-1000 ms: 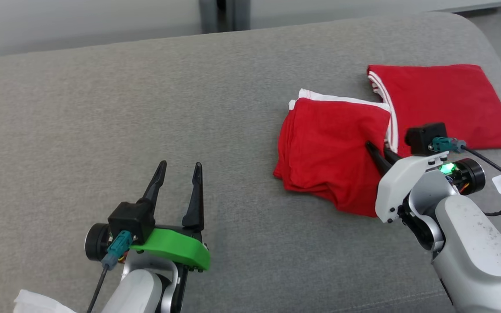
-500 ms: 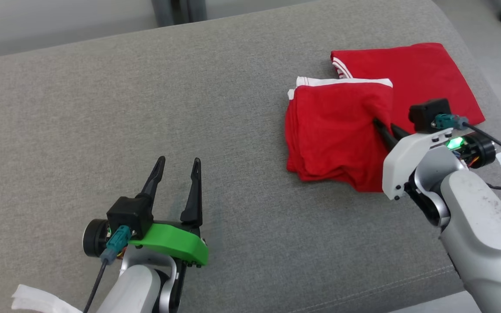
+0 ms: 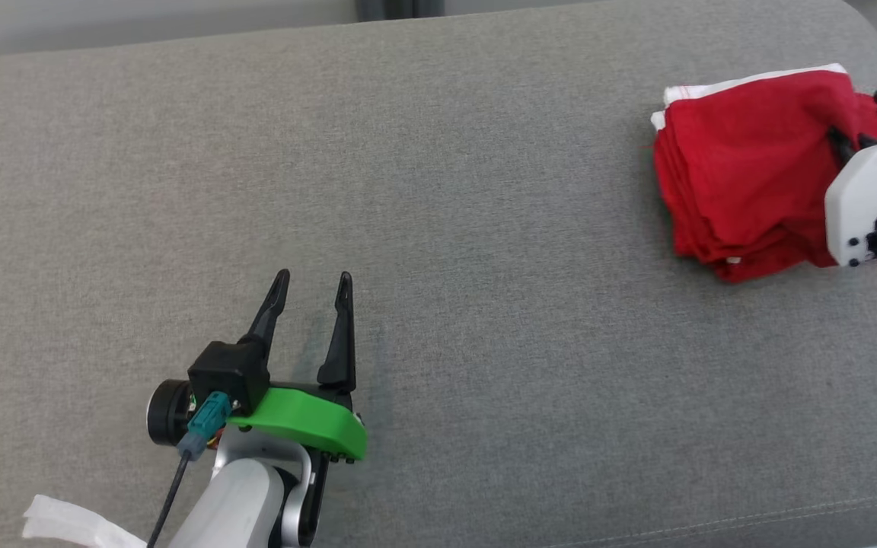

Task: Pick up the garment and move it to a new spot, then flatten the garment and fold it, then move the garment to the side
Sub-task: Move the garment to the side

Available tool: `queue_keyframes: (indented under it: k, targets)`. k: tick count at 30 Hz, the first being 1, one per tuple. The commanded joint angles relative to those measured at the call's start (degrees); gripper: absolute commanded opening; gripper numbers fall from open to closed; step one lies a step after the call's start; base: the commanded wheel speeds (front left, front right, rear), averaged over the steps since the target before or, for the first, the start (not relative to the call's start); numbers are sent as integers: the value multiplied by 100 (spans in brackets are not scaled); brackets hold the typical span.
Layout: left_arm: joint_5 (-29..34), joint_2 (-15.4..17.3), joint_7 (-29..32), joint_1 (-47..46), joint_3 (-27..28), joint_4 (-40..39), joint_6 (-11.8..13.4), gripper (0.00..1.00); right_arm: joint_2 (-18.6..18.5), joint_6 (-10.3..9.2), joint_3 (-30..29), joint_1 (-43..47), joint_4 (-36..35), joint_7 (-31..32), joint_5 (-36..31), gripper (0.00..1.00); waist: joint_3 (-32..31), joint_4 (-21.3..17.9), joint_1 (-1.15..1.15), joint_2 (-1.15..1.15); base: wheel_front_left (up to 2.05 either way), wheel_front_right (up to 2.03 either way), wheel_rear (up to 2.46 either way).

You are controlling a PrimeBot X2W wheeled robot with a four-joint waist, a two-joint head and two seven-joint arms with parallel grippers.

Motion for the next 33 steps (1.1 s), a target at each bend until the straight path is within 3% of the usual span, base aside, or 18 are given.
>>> queue_keyframes:
  k: [1,8,18,19,20,21,33]
  targets:
    - [3,22,-6,-99,-5,10,-3,100,-134,-3,8,-123,163,-36,-57,0,148,218,0,0,0,0,0]
    - [22,82,-13,-179,-6,-24,28,100,-496,-6,-132,-545,974,-115,-264,0,345,510,0,0,0,0,0]
    - [27,107,-29,-237,-30,-70,58,100,-515,-7,-430,-652,1772,-383,-421,0,492,613,0,0,0,0,0]
    - [28,111,-25,-238,-32,-73,62,100,-496,-7,-502,-640,1852,-431,-443,21,497,607,0,0,0,0,0]
    - [27,115,-20,-243,-33,-72,61,100,-464,-6,-592,-626,1945,-498,-495,75,501,598,0,0,0,0,0]
    - [26,118,-15,-249,-35,-73,66,100,-439,-6,-633,-608,2014,-554,-544,100,504,589,0,0,0,0,0]
    - [4,192,70,-273,-45,-99,134,100,-7,-6,-977,-753,2460,-1415,-1075,100,454,399,0,0,0,0,0]
